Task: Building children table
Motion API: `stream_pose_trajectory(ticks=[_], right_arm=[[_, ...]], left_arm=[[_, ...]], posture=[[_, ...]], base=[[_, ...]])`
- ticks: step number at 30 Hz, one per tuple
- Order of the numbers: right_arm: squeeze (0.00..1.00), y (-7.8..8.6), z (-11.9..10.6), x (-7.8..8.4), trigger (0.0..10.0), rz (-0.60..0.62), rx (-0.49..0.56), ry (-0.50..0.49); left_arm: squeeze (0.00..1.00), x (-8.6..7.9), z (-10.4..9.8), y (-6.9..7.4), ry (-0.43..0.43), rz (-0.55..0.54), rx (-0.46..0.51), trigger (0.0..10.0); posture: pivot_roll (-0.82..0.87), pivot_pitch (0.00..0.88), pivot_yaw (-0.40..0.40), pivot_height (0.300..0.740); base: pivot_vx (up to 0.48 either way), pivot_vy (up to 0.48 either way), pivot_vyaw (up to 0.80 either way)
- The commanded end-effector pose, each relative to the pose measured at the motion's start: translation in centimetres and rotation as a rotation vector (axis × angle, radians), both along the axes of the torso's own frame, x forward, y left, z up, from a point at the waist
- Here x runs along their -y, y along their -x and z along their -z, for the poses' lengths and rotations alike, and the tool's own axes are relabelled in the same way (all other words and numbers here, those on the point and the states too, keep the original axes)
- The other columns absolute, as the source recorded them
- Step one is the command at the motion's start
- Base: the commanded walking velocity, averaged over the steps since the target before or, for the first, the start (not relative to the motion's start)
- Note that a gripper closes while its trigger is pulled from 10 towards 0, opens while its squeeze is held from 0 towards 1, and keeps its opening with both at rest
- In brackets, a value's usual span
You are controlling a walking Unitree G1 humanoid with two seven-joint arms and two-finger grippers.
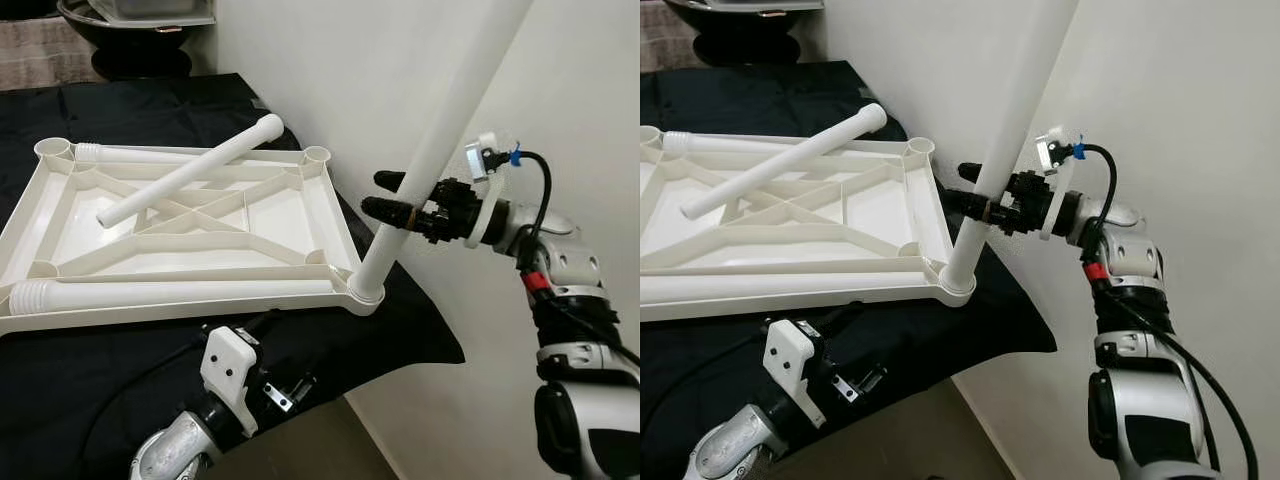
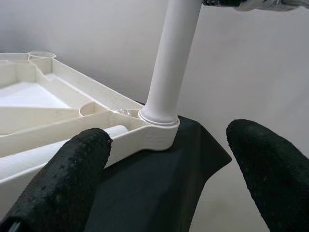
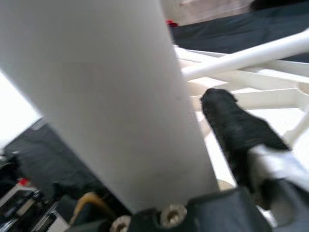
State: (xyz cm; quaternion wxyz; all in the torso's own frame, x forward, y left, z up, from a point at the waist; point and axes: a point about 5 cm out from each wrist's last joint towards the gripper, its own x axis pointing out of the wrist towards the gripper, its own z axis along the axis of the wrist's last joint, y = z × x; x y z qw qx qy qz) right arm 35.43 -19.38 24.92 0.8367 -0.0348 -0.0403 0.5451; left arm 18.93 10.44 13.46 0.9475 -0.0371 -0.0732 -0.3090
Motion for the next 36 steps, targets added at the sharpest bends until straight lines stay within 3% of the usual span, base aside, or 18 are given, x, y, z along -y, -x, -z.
stream_pose_trajectory(ticks=[1,7,12,13,15,16,17,18,20,21,22,24,25,27,31,36], right_arm=[[0.0,0.1,-0.7,1.0,0.0,0.005,0.03,-0.03],[0.0,0.2,-0.4,1.2,0.0,0.006,0.023,-0.063],[0.0,0.2,0.4,0.6,0.0,0.111,0.039,-0.071],[0.0,0.3,1.1,-0.1,0.0,0.187,0.023,-0.041],[0.0,0.3,1.1,-0.1,0.0,0.187,0.023,-0.041],[0.0,0.6,1.8,-1.4,0.0,0.273,-0.017,-0.023],[0.0,0.9,3.1,-2.7,0.0,0.515,-0.049,0.041],[0.0,1.7,4.2,-2.4,0.0,0.842,-0.058,0.138],[0.0,1.7,4.2,-2.4,0.0,0.842,-0.058,0.138],[0.0,3.1,4.7,-2.0,0.0,1.071,-0.074,0.089],[0.0,3.1,4.7,-2.0,0.0,1.071,-0.074,0.089],[0.0,4.8,6.7,-6.2,0.0,1.01,-0.132,0.074],[0.0,4.8,6.7,-6.2,0.0,1.01,-0.132,0.074],[0.0,4.2,6.8,-8.4,0.0,0.902,-0.127,0.052],[0.0,3.0,6.5,-8.5,0.0,0.908,-0.111,0.033],[0.0,2.9,6.4,-8.6,0.0,0.922,-0.117,0.033]], left_arm=[[0.0,0.2,0.1,0.4,-0.001,0.013,-0.021,10.0],[0.0,0.2,0.0,0.8,0.001,0.016,-0.027,10.0],[0.0,0.1,-0.1,0.9,0.002,0.018,-0.032,10.0],[0.0,0.1,-0.1,0.9,0.003,0.018,-0.033,10.0],[0.0,0.1,-0.1,0.9,0.003,0.018,-0.033,10.0],[0.0,0.1,-0.1,0.9,0.003,0.018,-0.034,10.0],[0.0,0.0,0.0,0.8,0.001,0.018,-0.036,10.0],[0.0,0.0,0.2,0.7,-0.001,0.017,-0.038,10.0],[0.0,0.0,0.2,0.7,-0.001,0.017,-0.038,10.0],[0.0,0.0,0.3,0.5,-0.002,0.016,-0.039,10.0],[0.0,0.0,0.3,0.5,-0.002,0.016,-0.039,10.0],[0.0,0.1,0.7,-0.4,-0.008,0.014,-0.036,10.0],[0.0,0.1,0.7,-0.4,-0.008,0.014,-0.036,10.0],[0.0,0.0,1.0,-1.4,-0.018,0.012,-0.03,10.0],[0.0,-0.3,1.3,-2.4,-0.023,-0.019,-0.018,10.0],[0.0,-0.4,1.3,-2.9,-0.023,-0.031,-0.013,10.0]], posture=[[0.06,0.127,-0.162,0.74],[0.06,0.137,-0.161,0.74],[0.06,0.14,-0.163,0.74],[0.05,0.139,-0.165,0.74],[0.05,0.139,-0.165,0.74],[0.05,0.138,-0.166,0.74],[0.05,0.125,-0.178,0.74],[0.04,0.108,-0.188,0.74],[0.04,0.108,-0.188,0.74],[0.05,0.103,-0.191,0.74],[0.05,0.103,-0.191,0.74],[0.04,0.048,-0.172,0.74],[0.04,0.048,-0.172,0.74],[0.05,0.012,-0.181,0.74],[0.04,0.0,-0.188,0.74],[0.03,0.0,-0.187,0.74]], base=[[0.0,0.0,0.0],[0.0,0.0,0.0],[0.0,0.0,0.0],[0.0,0.0,0.0],[0.0,0.0,0.0],[0.0,0.0,0.0],[0.0,0.0,0.0],[0.0,0.0,0.0],[0.0,0.0,0.0],[0.0,0.0,0.0],[0.0,0.0,0.0],[0.0,0.0,0.0],[0.0,0.0,0.0],[0.0,0.0,0.0],[0.0,0.0,0.0],[0.0,0.0,0.0]])
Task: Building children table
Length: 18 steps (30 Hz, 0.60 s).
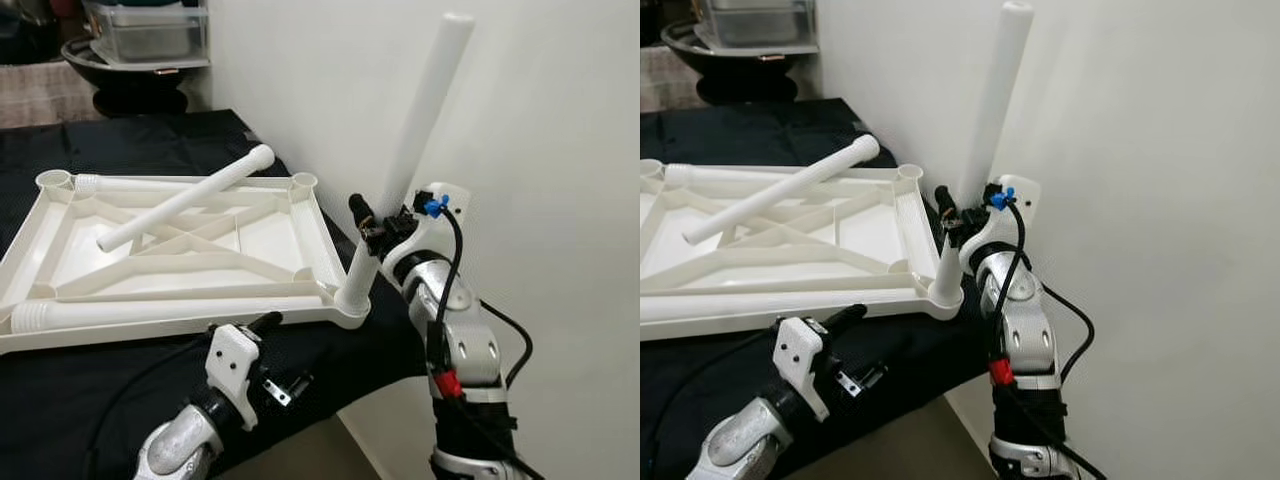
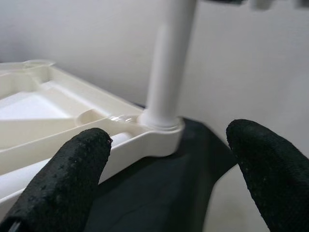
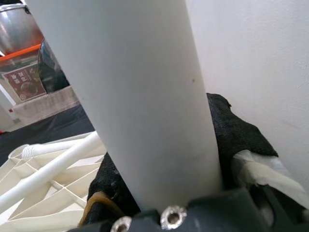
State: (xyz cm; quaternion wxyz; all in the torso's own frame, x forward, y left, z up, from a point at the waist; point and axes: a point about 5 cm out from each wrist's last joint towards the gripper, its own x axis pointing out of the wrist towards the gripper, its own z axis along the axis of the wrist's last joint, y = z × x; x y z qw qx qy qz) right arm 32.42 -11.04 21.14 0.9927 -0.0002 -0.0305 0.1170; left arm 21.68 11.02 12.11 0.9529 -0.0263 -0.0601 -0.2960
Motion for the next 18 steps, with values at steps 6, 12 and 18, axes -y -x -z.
stream_pose_trajectory(ticks=[6,12,18], right_arm=[[1.0,-0.4,2.0,-0.7,10.0,0.022,-0.121,0.061],[1.0,-0.4,1.8,0.6,10.0,0.026,-0.05,0.055],[1.0,0.0,2.3,2.0,10.0,0.037,-0.022,0.097]], left_arm=[[0.0,-0.3,0.3,-1.6,-0.008,-0.032,0.017,10.0],[0.0,-0.4,0.6,-1.9,-0.01,-0.032,0.023,10.0],[0.0,-0.8,0.6,-2.0,-0.005,-0.04,0.026,10.0]], posture=[[0.03,0.0,-0.173,0.74],[0.03,0.0,-0.161,0.74],[0.01,0.0,-0.137,0.74]], base=[[0.0,0.0,0.0],[0.0,0.0,0.0],[0.0,0.0,0.0]])
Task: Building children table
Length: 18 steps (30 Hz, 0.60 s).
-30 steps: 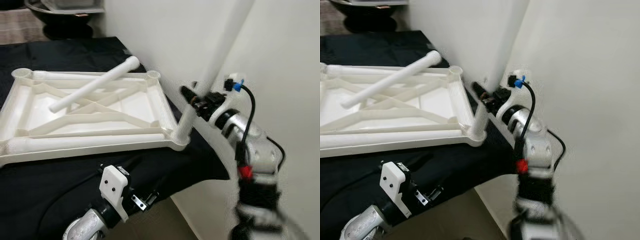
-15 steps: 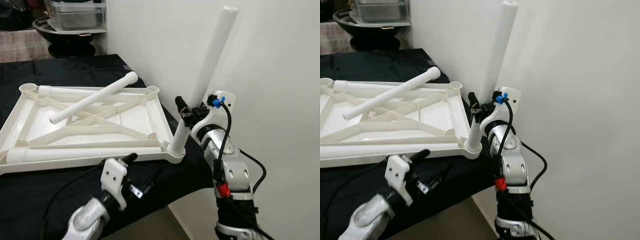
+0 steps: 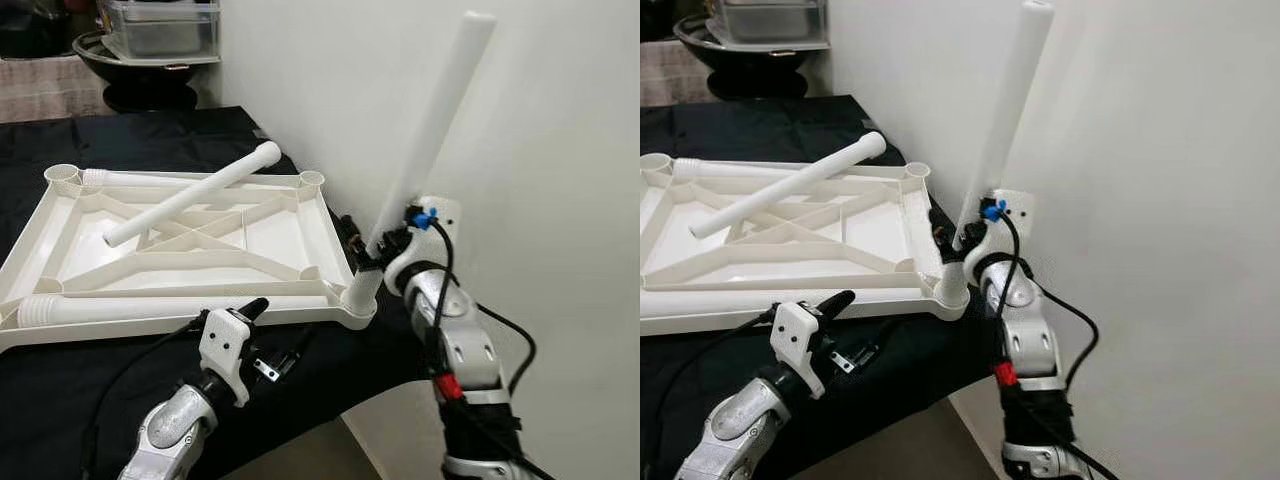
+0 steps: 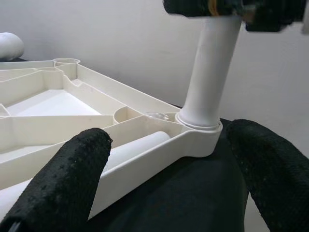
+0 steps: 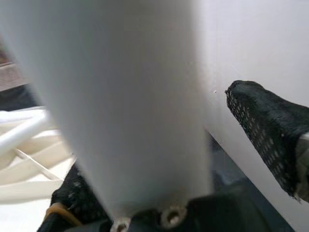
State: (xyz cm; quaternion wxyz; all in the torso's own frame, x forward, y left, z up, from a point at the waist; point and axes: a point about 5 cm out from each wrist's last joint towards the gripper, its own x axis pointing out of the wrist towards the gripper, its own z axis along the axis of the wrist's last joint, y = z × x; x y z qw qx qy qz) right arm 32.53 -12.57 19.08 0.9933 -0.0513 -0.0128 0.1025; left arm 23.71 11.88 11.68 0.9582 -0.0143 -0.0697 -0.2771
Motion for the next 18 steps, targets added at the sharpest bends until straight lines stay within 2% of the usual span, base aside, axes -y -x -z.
stream_pose_trajectory(ticks=[1,10,11,16,17,18], right_arm=[[1.0,0.4,0.6,0.8,10.0,0.005,-0.004,-0.003],[1.0,1.4,1.7,1.0,10.0,-0.051,-0.008,-0.005],[1.0,1.7,1.9,1.0,10.0,-0.073,-0.005,-0.012],[1.0,1.9,2.0,1.0,10.0,-0.09,-0.005,-0.015],[1.0,2.2,2.4,1.2,10.0,-0.117,-0.014,-0.002],[1.0,2.2,2.4,1.2,10.0,-0.117,-0.014,-0.002]], left_arm=[[0.0,-0.1,0.1,0.0,0.008,-0.004,0.002,10.0],[0.0,-0.9,0.1,-0.1,-0.02,-0.083,-0.011,10.0],[0.0,-1.6,0.0,-0.2,-0.016,-0.154,-0.021,10.0],[0.0,-2.0,-0.1,-0.2,-0.011,-0.188,-0.026,10.0],[0.0,-2.5,-0.1,-0.1,-0.019,-0.232,-0.036,10.0],[0.0,-2.5,-0.1,-0.1,-0.019,-0.232,-0.036,10.0]], posture=[[0.0,0.0,-0.131,0.74],[-0.01,0.0,-0.118,0.74],[-0.02,0.0,-0.116,0.74],[-0.02,0.0,-0.114,0.74],[-0.02,0.0,-0.105,0.74],[-0.02,0.0,-0.105,0.74]], base=[[0.0,0.0,0.0],[0.0,0.0,0.0],[0.0,0.0,0.0],[0.0,0.0,0.0],[0.0,0.0,0.0],[0.0,0.0,0.0]])
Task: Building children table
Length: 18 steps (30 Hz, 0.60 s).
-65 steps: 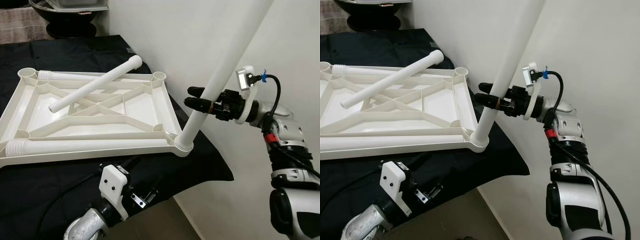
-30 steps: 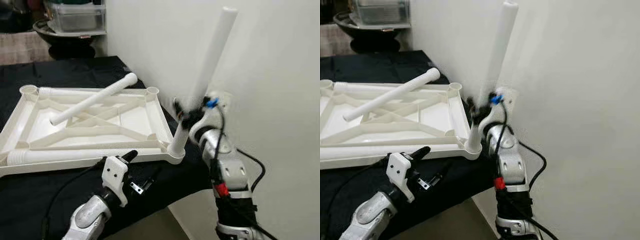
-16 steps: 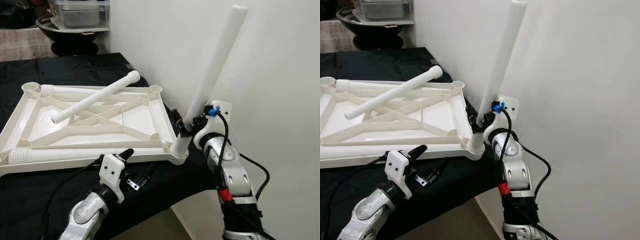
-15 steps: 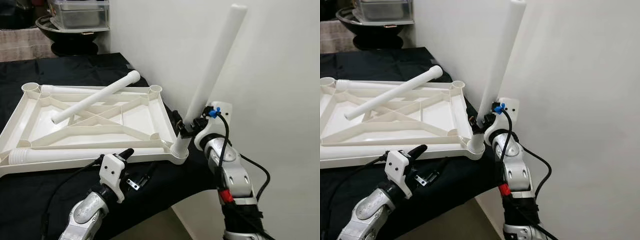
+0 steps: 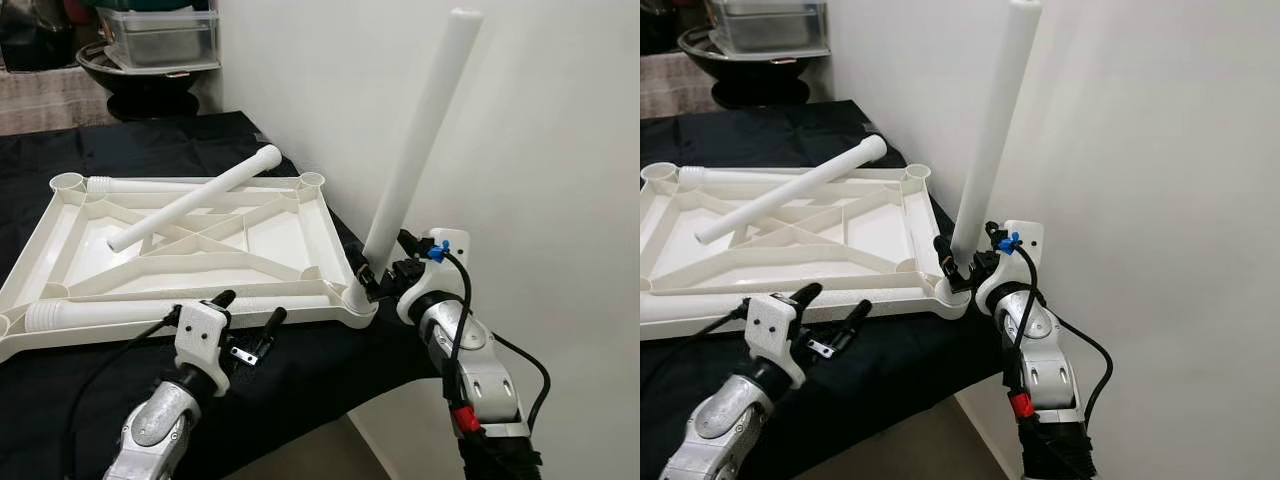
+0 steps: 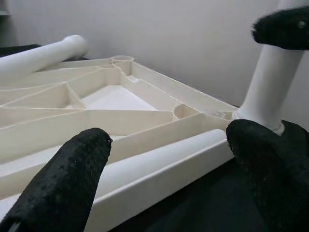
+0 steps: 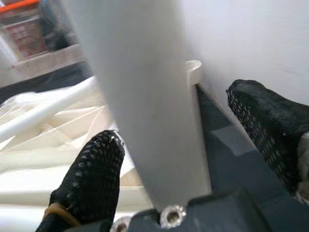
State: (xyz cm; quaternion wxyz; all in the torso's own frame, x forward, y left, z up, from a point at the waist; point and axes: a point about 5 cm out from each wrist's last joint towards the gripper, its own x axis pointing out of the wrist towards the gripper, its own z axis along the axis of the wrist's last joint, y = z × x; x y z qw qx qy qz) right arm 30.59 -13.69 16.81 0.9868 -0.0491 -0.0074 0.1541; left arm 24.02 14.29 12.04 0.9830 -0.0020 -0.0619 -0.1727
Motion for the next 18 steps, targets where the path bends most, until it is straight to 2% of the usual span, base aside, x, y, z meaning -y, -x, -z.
stream_pose_trajectory(ticks=[1,4,8,16,17,18], right_arm=[[1.0,0.5,0.5,0.1,10.0,-0.034,-0.006,0.012],[1.0,0.7,1.1,0.3,10.0,-0.059,-0.014,0.021],[1.0,0.9,1.6,0.8,10.0,-0.05,0.008,0.023],[0.98,1.1,1.9,1.2,10.0,-0.022,0.019,0.01],[0.87,1.2,2.2,1.4,10.0,-0.013,0.016,0.004],[0.87,1.3,2.5,1.6,10.0,0.003,0.014,-0.003]], left_arm=[[0.0,-0.6,0.3,0.2,-0.011,-0.052,-0.03,10.0],[0.0,-1.1,0.3,0.4,-0.026,-0.096,-0.05,10.0],[0.0,0.2,1.0,1.3,-0.069,-0.061,-0.13,10.0],[0.0,0.4,0.8,1.5,-0.102,-0.065,-0.126,10.0],[0.0,0.4,0.7,1.3,-0.092,-0.071,-0.132,10.0],[0.0,0.3,0.5,1.0,-0.077,-0.084,-0.141,10.0]], posture=[[-0.03,0.0,-0.102,0.74],[-0.03,0.0,-0.098,0.74],[-0.02,0.0,-0.086,0.74],[-0.02,0.0,-0.083,0.74],[-0.03,0.0,-0.077,0.74],[-0.03,0.0,-0.076,0.74]], base=[[0.0,0.0,0.0],[0.0,0.0,0.0],[0.0,0.0,0.0],[0.0,0.0,0.0],[0.0,0.0,0.0],[0.0,0.0,0.0]])
